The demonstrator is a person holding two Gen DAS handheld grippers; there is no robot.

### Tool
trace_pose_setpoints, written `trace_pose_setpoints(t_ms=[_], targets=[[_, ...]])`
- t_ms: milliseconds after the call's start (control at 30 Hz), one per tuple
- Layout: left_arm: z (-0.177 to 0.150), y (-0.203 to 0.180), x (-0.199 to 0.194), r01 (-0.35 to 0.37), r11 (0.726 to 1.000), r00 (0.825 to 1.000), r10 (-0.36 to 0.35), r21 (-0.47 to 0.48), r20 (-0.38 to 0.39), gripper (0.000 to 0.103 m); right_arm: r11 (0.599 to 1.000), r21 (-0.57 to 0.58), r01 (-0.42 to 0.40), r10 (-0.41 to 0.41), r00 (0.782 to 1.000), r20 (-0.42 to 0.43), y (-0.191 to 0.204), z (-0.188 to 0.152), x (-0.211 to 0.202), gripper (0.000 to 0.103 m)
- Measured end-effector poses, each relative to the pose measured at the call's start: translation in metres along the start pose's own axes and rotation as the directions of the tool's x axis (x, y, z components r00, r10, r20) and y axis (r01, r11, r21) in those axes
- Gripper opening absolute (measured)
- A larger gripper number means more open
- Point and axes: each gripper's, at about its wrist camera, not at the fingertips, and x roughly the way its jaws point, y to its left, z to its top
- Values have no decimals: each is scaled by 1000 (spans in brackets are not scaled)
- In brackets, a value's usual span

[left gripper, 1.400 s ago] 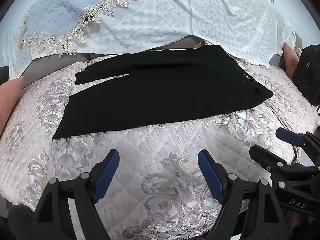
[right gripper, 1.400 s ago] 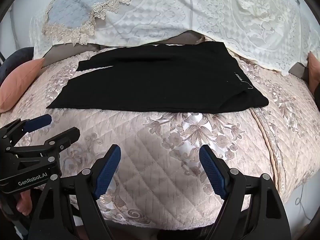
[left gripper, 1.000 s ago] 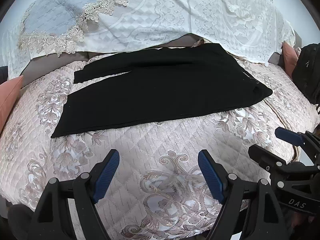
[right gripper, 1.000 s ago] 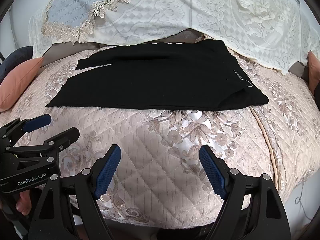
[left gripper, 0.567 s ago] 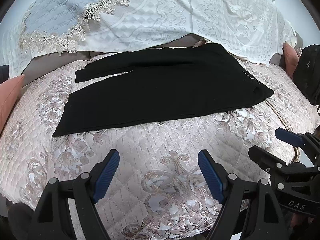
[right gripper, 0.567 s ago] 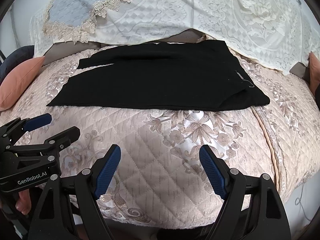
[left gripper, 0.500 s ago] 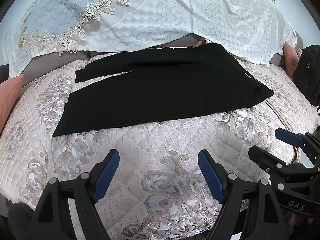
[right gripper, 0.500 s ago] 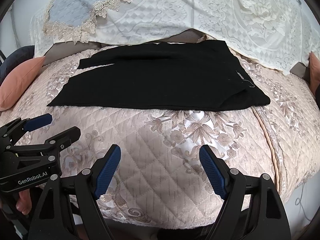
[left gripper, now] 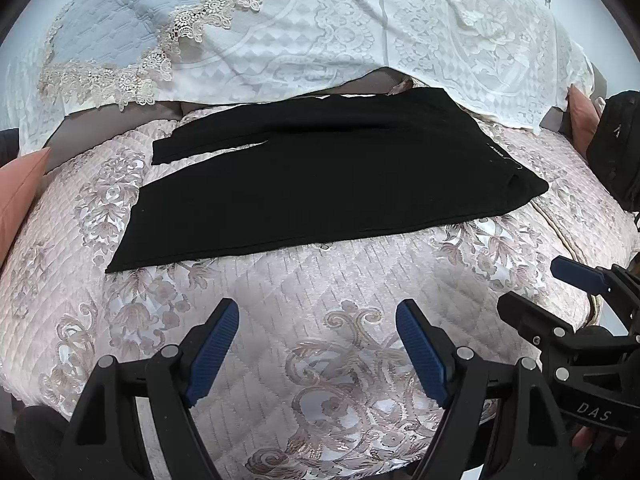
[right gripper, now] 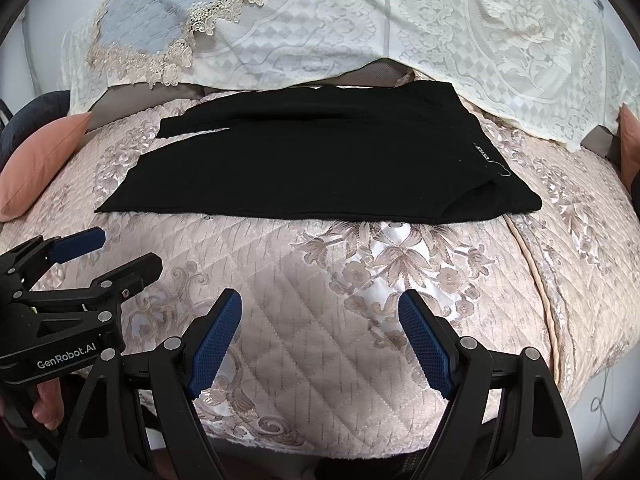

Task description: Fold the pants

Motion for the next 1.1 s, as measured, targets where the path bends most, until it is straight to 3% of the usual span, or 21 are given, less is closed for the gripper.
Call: trace_pose_setpoints(t_ms=[1100], targets=[[3,-1,-3,-11,1000,1000,11,5,28,83,1000,-7,5,-5,1000,20,-1,3,-1,81]])
